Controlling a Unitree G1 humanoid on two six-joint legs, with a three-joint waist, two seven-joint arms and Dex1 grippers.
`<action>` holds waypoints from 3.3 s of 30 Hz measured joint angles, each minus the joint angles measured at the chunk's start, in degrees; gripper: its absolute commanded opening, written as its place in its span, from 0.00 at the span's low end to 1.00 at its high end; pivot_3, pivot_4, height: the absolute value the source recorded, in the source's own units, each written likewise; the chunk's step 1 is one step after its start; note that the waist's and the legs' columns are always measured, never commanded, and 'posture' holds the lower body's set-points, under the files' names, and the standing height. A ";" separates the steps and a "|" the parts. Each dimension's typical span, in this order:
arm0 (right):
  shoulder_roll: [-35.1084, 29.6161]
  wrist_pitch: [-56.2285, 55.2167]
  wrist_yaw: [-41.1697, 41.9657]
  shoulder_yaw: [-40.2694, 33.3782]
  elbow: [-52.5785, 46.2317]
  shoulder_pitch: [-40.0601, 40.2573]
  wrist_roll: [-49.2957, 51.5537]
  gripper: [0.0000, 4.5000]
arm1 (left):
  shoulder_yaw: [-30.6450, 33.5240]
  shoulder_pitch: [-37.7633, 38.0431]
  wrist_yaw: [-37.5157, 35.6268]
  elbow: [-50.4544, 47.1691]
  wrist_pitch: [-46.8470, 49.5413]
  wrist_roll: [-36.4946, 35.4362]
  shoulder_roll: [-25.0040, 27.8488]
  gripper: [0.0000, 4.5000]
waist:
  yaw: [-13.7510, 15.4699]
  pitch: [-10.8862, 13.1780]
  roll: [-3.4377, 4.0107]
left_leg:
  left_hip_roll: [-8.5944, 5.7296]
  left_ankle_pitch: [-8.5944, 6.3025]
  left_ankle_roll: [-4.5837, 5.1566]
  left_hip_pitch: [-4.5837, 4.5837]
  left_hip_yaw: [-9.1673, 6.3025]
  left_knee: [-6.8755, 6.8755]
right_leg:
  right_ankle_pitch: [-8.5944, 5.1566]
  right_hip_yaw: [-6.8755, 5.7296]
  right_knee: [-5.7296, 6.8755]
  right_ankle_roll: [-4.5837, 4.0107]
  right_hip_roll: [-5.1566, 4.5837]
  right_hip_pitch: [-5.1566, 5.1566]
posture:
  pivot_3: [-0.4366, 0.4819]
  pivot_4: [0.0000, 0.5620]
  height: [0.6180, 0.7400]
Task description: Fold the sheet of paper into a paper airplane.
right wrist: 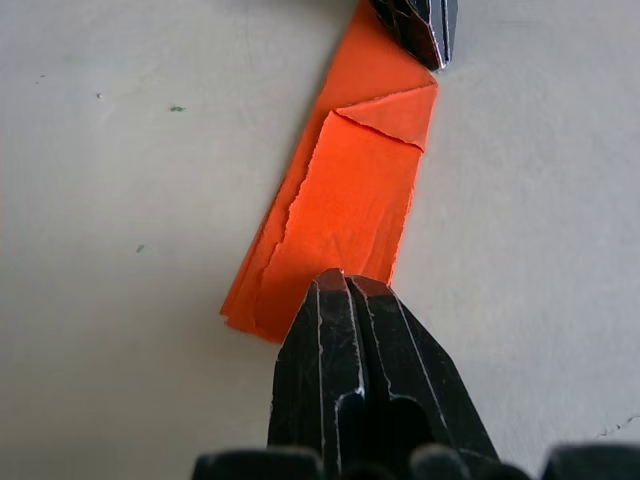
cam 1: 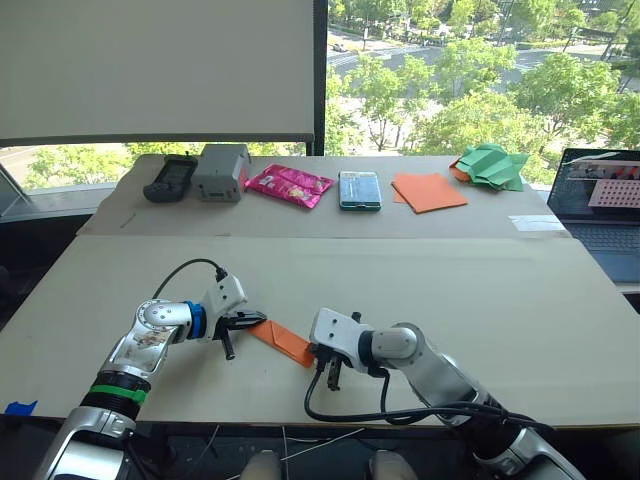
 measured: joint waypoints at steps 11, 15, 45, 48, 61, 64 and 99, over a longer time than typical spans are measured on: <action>-2.25 -5.15 -2.37 -8.53 -6.31 4.54 1.85 0.00 | 8.53 4.08 0.61 -7.71 9.21 -4.34 4.96 0.00 | -0.28 0.95 -0.13 | 0.00 0.02 0.02 -0.84 -0.02 -0.06 | 0.05 0.00 -0.01 0.02 0.00 -0.90 | 0.48 0.27 0.69; -4.95 -2.52 -2.45 -16.28 -16.99 7.23 5.33 0.07 | 16.22 11.72 1.06 -21.24 19.43 -11.73 8.18 0.00 | 0.42 1.09 -0.44 | 0.04 0.02 0.02 -0.60 0.01 -0.10 | 0.11 -0.04 0.06 0.04 0.04 -0.78 | 0.48 0.27 0.69; 1.36 5.88 2.38 -11.05 -9.46 5.09 25.10 1.00 | 19.81 25.46 5.09 -35.93 27.16 -18.80 7.68 1.00 | 1.83 1.88 -0.03 | 0.09 -0.02 -0.02 -1.10 0.14 0.01 | 0.32 -1.49 -1.53 0.01 -0.83 -0.89 | 0.48 0.27 0.69; 2.88 4.53 0.86 -10.90 -6.87 4.44 24.06 1.00 | 19.77 25.45 6.02 -36.16 27.17 -18.81 6.68 1.00 | 2.17 1.82 -0.13 | 0.09 -0.01 -0.02 -1.10 0.18 0.09 | 0.34 -1.45 -1.13 0.04 -0.83 -0.88 | 0.48 0.27 0.69; 2.80 2.28 -2.38 -15.36 1.82 -1.08 20.88 1.00 | 17.38 22.06 7.81 -37.79 27.94 -19.30 4.09 1.00 | 1.99 1.82 -0.14 | 0.09 0.00 0.01 -0.91 0.15 0.08 | 0.38 -1.45 -0.69 0.08 -0.82 -0.84 | 0.48 0.27 0.69; 3.13 2.31 -2.43 -16.41 0.54 -2.88 21.03 1.00 | 17.39 20.74 7.46 -37.82 28.64 -20.31 4.45 1.00 | 1.97 1.79 -0.17 | 0.09 0.01 0.02 -0.83 0.14 0.08 | 0.75 -1.44 -0.69 0.27 -0.81 -0.75 | 0.48 0.27 0.69; 2.97 -1.96 -7.54 -10.59 -5.36 0.43 9.10 0.13 | 16.60 18.04 11.21 -39.95 32.03 -21.31 4.44 1.00 | 1.93 1.78 -0.18 | 0.09 0.01 0.02 -0.66 0.13 0.10 | 0.78 -1.44 -0.70 0.29 -0.81 -0.51 | 0.48 0.27 0.69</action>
